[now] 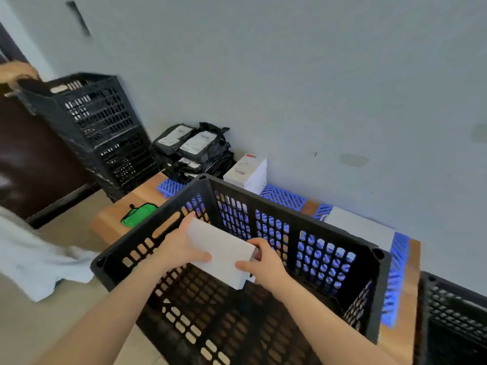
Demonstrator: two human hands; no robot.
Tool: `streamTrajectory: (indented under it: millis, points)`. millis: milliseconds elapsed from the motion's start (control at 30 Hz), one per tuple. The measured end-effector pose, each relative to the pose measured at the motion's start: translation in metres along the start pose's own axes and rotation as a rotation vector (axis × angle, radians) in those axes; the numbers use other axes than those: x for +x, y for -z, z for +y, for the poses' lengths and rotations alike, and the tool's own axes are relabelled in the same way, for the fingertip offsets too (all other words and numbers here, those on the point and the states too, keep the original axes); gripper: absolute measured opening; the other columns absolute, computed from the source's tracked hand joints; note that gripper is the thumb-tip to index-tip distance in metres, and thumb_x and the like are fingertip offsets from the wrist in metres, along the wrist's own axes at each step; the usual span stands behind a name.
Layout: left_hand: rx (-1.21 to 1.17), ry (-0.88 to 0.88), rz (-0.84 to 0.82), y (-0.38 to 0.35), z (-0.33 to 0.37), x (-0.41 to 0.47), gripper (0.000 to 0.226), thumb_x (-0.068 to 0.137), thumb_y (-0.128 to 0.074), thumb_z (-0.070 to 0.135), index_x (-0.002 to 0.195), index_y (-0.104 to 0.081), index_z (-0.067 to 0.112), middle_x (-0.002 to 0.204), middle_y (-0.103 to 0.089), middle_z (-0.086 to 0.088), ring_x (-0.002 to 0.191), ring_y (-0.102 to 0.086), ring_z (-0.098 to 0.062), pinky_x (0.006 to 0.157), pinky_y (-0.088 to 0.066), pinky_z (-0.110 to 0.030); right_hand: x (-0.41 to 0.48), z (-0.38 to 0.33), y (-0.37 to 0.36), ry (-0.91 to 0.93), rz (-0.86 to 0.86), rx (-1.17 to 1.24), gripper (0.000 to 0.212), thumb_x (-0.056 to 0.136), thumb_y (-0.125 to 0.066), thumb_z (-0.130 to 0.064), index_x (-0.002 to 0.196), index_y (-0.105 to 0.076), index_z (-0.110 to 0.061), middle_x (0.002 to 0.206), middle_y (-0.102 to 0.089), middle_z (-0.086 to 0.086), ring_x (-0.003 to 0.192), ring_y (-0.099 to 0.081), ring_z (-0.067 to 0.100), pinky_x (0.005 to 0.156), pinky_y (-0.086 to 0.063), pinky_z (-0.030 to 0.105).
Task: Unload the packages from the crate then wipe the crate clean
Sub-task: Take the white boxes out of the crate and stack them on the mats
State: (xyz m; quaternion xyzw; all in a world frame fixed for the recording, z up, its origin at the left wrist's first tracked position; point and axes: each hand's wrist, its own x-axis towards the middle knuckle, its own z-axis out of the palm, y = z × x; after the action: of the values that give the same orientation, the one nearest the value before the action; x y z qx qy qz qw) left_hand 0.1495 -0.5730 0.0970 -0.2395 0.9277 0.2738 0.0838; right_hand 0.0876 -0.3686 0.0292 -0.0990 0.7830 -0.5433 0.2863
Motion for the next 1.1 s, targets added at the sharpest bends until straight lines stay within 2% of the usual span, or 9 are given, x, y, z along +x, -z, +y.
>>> streamTrajectory:
  millis: [67, 233, 333, 400, 467, 533, 800, 967, 1100]
  points:
    - [-0.027, -0.036, 0.105, 0.013, 0.018, -0.023, 0.121, 0.068, -0.086, 0.036, 0.155, -0.004, 0.023, 0.157, -0.026, -0.005, 0.141, -0.031, -0.027, 0.109, -0.033, -0.04, -0.013, -0.016, 0.014, 0.077, 0.013, 0.004, 0.062, 0.076, -0.079, -0.027, 0.127, -0.044, -0.033, 0.125, -0.05, 0.001, 0.111, -0.053, 0.02, 0.087, -0.055, 0.043]
    - [-0.141, -0.154, 0.327, 0.031, 0.075, -0.067, 0.097, 0.07, -0.085, 0.025, 0.149, -0.028, 0.024, 0.137, -0.045, 0.007, 0.133, -0.039, -0.02, 0.103, -0.036, -0.037, -0.045, -0.053, 0.06, 0.248, 0.123, 0.104, 0.068, 0.076, -0.08, -0.029, 0.129, -0.039, -0.033, 0.126, -0.05, -0.004, 0.113, -0.053, 0.018, 0.093, -0.052, 0.047]
    - [-0.172, -0.257, 0.403, 0.031, 0.113, -0.076, 0.078, 0.075, -0.082, 0.016, 0.141, -0.04, 0.02, 0.119, -0.047, 0.015, 0.118, -0.042, -0.011, 0.088, -0.036, -0.022, -0.066, -0.069, 0.096, 0.308, 0.22, 0.226, 0.064, 0.076, -0.08, -0.027, 0.124, -0.037, -0.029, 0.12, -0.055, -0.003, 0.106, -0.057, 0.019, 0.092, -0.051, 0.046]
    - [-0.18, -0.283, 0.404, 0.025, 0.135, -0.071, 0.082, 0.077, -0.081, 0.022, 0.146, -0.036, 0.024, 0.133, -0.045, 0.007, 0.125, -0.039, -0.013, 0.095, -0.033, -0.024, -0.076, -0.072, 0.123, 0.34, 0.303, 0.27, 0.058, 0.075, -0.081, -0.026, 0.116, -0.038, -0.026, 0.116, -0.055, -0.005, 0.102, -0.057, 0.018, 0.09, -0.052, 0.044]
    - [-0.185, -0.315, 0.385, 0.016, 0.158, -0.06, 0.084, 0.078, -0.079, 0.029, 0.148, -0.031, 0.03, 0.146, -0.038, -0.001, 0.136, -0.033, -0.019, 0.106, -0.03, -0.034, -0.081, -0.068, 0.15, 0.348, 0.391, 0.282, 0.051, 0.075, -0.081, -0.027, 0.109, -0.044, -0.02, 0.106, -0.056, -0.011, 0.093, -0.057, 0.013, 0.085, -0.052, 0.045]
    - [-0.192, -0.376, 0.352, 0.004, 0.184, -0.047, 0.082, 0.08, -0.077, 0.032, 0.147, -0.03, 0.033, 0.149, -0.036, -0.002, 0.138, -0.03, -0.019, 0.108, -0.029, -0.037, -0.083, -0.062, 0.177, 0.328, 0.467, 0.295, 0.044, 0.076, -0.08, -0.026, 0.106, -0.048, -0.019, 0.101, -0.056, -0.016, 0.089, -0.057, 0.012, 0.083, -0.052, 0.046]
    - [-0.179, -0.531, 0.109, -0.063, 0.281, 0.032, 0.072, 0.087, -0.07, 0.033, 0.146, -0.029, 0.038, 0.141, -0.043, 0.001, 0.13, -0.043, -0.019, 0.106, -0.038, -0.038, -0.068, -0.014, 0.277, 0.152, 0.704, 0.332, 0.037, 0.083, -0.073, -0.033, 0.111, -0.051, -0.026, 0.11, -0.059, -0.005, 0.094, -0.062, 0.019, 0.078, -0.055, 0.047]
    - [-0.126, -0.529, -0.081, -0.114, 0.308, 0.093, 0.072, 0.087, -0.07, 0.027, 0.146, -0.03, 0.036, 0.131, -0.046, -0.004, 0.12, -0.049, -0.023, 0.098, -0.043, -0.035, -0.038, 0.029, 0.31, -0.012, 0.746, 0.327, 0.034, 0.085, -0.07, -0.035, 0.113, -0.051, -0.029, 0.107, -0.061, -0.002, 0.09, -0.063, 0.018, 0.078, -0.056, 0.044]
    - [-0.067, -0.499, -0.244, -0.151, 0.306, 0.134, 0.072, 0.087, -0.071, 0.03, 0.146, -0.03, 0.034, 0.139, -0.046, 0.0, 0.124, -0.047, -0.02, 0.101, -0.043, -0.037, -0.009, 0.064, 0.319, -0.126, 0.723, 0.277, 0.04, 0.086, -0.066, -0.04, 0.122, -0.05, -0.03, 0.108, -0.055, -0.004, 0.09, -0.064, 0.022, 0.077, -0.055, 0.041]
